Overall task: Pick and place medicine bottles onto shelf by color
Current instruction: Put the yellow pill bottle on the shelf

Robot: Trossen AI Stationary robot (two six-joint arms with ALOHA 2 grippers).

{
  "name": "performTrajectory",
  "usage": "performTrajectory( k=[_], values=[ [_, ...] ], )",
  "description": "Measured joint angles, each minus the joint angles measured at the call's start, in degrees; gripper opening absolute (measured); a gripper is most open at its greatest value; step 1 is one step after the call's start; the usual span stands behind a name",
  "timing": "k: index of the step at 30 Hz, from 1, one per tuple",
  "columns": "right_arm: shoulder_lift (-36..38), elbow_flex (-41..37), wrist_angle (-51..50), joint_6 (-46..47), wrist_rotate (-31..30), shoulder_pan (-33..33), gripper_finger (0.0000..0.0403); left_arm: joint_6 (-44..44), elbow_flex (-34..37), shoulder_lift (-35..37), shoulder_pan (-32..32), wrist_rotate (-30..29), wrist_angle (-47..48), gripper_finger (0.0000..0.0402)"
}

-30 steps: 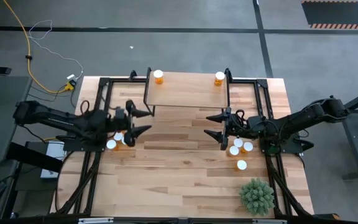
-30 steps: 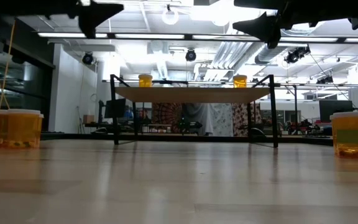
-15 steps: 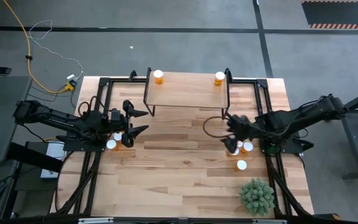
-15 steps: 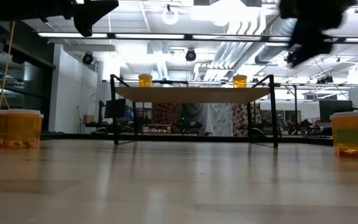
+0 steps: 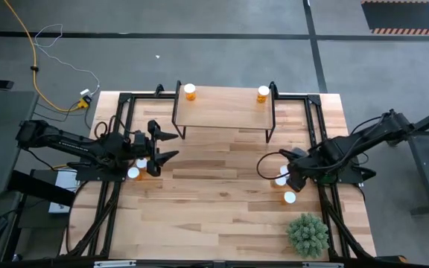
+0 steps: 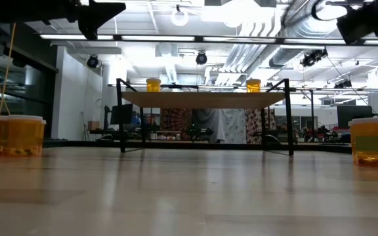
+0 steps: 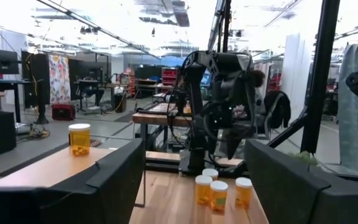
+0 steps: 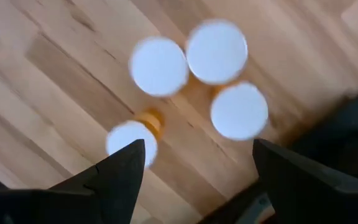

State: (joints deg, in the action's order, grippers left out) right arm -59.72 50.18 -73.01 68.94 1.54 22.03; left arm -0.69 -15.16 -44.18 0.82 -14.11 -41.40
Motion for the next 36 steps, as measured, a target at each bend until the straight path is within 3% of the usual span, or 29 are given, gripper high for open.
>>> performTrajectory(
  k=[5,13,28,36],
  values=[
    [0.0,-4.6,0.9,8.1,0.2,-0.1,0.0289,0.0,0.0,0.0,0.0,0.0,0.0,0.0264],
    [0.0,-11.5,8.9,6.8,-2.0,-0.1,0.0289,0.0,0.0,0.0,0.0,0.0,0.0,0.0264],
    [0.0,-12.1,8.9,5.2,-7.0,-0.2,0.0289,0.0,0.0,0.0,0.0,0.0,0.0,0.0264],
    [-5.2,-12.0,8.9,1.6,-4.5,-0.3,0.0289,0.0,0.0,0.0,0.0,0.0,0.0,0.0264]
  ],
)
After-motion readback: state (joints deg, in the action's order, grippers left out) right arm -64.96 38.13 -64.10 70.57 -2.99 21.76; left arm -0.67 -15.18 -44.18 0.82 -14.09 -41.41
